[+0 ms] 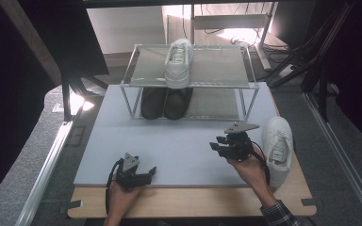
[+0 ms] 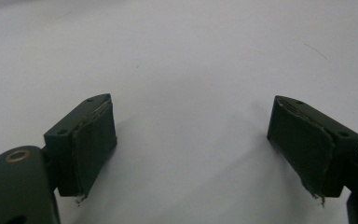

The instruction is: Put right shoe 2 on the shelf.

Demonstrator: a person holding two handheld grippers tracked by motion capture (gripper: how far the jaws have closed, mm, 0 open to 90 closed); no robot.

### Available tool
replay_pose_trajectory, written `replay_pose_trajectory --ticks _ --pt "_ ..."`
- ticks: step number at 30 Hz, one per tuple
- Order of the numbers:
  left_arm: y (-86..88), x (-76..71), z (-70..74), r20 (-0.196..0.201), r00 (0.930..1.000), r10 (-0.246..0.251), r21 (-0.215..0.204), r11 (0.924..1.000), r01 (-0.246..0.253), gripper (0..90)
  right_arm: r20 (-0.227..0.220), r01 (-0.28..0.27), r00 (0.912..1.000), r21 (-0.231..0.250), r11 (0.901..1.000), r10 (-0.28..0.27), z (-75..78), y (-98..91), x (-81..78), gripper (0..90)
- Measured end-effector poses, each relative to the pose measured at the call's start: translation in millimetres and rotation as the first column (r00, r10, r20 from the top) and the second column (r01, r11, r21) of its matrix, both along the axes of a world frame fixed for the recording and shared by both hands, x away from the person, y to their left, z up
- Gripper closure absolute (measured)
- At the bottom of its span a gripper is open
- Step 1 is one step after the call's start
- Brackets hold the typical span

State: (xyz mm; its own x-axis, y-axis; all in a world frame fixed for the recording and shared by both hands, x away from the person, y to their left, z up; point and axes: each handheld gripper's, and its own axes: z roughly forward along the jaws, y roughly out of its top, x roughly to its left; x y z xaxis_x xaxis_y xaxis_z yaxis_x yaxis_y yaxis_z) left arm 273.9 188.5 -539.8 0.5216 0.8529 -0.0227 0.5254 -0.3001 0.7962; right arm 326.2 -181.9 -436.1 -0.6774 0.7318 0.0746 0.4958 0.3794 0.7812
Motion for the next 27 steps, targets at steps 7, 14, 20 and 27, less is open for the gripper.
replay_pose_trajectory --ticks 7,14,20,27 --pt "-0.2 -0.1 0.0 -0.001 1.0 0.002 -0.002 1.0 -0.002 14.9 -0.022 0.038 0.999 -0.016 0.9991 -0.038 -12.0 -12.8 -12.8 76.5" --pt "0.0 -0.1 0.0 -0.002 1.0 0.0 0.0 1.0 0.0 14.9 -0.024 0.1 0.9947 -0.025 0.9947 -0.1 -24.5 -28.5 -26.2 88.2" --pt "-0.1 -0.2 0.0 -0.002 1.0 0.0 0.0 1.0 0.0 14.9 -0.014 0.143 0.9895 -0.038 0.989 -0.144 -32.7 -44.9 -35.7 89.4" --pt "-0.1 -0.2 0.0 -0.002 1.0 0.0 0.0 1.0 0.0 14.9 0.017 0.152 0.9883 -0.074 0.9855 -0.152 -37.4 -49.8 -49.1 89.2"
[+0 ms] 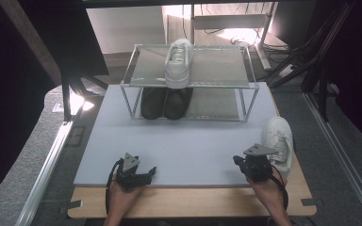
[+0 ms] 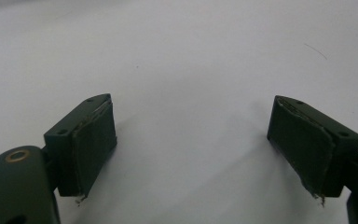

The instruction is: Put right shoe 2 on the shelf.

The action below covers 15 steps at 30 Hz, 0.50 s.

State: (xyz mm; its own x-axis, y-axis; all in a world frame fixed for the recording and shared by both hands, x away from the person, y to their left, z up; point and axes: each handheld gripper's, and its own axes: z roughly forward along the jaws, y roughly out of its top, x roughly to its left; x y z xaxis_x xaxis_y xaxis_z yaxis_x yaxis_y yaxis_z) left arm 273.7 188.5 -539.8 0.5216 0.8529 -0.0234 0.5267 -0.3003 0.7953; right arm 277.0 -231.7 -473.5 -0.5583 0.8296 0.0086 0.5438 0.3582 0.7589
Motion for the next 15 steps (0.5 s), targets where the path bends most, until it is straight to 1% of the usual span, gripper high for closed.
replay_pose_trajectory --ticks 7,15 --pt "0.0 0.0 0.0 0.0 1.0 0.0 0.0 1.0 0.0 14.9 -0.016 0.031 0.9994 0.016 0.9994 -0.03 -5.4 -12.9 -11.7 89.5" --pt "0.0 0.0 0.0 0.0 1.0 -0.001 0.0 1.0 0.001 14.9 -0.018 0.083 0.9964 0.022 0.9963 -0.083 -10.1 -33.4 -22.1 89.6"
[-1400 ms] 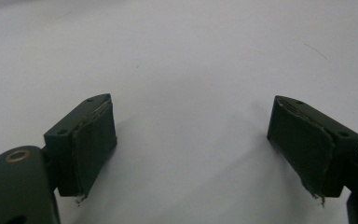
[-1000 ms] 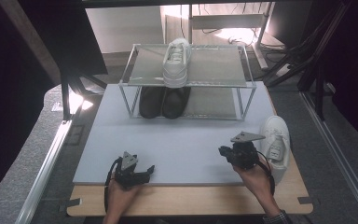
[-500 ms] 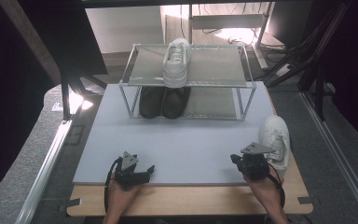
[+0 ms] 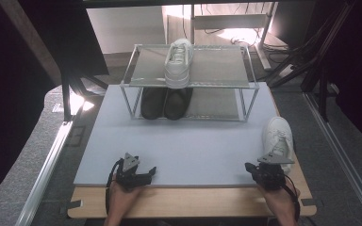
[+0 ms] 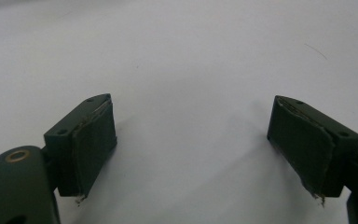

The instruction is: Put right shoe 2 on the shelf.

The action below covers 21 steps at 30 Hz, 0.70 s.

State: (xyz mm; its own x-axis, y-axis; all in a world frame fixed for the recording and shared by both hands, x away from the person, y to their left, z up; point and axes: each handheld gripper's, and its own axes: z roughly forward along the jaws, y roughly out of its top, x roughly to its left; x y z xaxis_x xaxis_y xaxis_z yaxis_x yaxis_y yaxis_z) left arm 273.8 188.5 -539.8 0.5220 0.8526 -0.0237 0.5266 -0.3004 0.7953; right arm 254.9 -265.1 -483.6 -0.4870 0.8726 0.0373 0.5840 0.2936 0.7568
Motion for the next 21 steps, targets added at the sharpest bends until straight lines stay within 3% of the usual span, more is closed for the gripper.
replay_pose_trajectory --ticks 12,21 --pt "0.0 0.0 0.0 0.0 1.0 0.0 0.0 1.0 0.0 14.9 0.02 0.032 0.9993 -0.006 0.9995 -0.032 -1.3 -12.3 -15.0 89.8" --pt "0.0 0.0 0.0 0.0 1.0 0.0 0.0 1.0 0.0 14.9 0.052 0.071 0.9963 -0.046 0.9964 -0.068 -3.8 -23.2 -23.6 90.0"
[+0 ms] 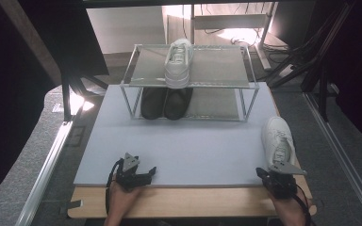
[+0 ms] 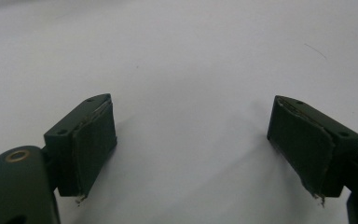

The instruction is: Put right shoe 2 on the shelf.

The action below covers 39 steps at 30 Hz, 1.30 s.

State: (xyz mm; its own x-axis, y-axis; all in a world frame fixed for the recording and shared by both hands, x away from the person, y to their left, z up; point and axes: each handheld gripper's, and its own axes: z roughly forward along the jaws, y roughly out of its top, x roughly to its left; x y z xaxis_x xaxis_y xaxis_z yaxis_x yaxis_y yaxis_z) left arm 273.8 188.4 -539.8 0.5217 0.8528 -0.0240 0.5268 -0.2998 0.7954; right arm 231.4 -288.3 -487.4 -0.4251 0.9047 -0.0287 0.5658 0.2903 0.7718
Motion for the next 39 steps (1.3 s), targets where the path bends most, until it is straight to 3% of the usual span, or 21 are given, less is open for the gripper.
replay_pose_trajectory --ticks 10,17,30,39 --pt "0.0 0.0 0.0 0.0 1.0 0.0 0.0 1.0 0.0 14.9 -0.007 0.04 0.9992 -0.01 0.9991 -0.04 0.8 -21.7 -7.6 89.9" --pt "0.0 0.0 0.0 0.0 1.0 0.0 0.0 1.0 0.0 14.9 -0.052 0.039 0.9979 0.021 0.999 -0.037 4.9 -25.1 -8.3 87.0" --pt "0.0 0.0 0.0 0.0 1.0 0.0 0.0 1.0 0.0 14.9 -0.092 0.007 0.9958 0.057 0.9983 -0.002 46.6 -26.6 1.4 87.2" --pt "0.0 0.1 0.0 0.0 1.0 0.0 0.0 1.0 0.0 14.9 -0.109 0.025 0.9939 0.082 0.9963 -0.016 67.7 -41.0 21.9 87.2"
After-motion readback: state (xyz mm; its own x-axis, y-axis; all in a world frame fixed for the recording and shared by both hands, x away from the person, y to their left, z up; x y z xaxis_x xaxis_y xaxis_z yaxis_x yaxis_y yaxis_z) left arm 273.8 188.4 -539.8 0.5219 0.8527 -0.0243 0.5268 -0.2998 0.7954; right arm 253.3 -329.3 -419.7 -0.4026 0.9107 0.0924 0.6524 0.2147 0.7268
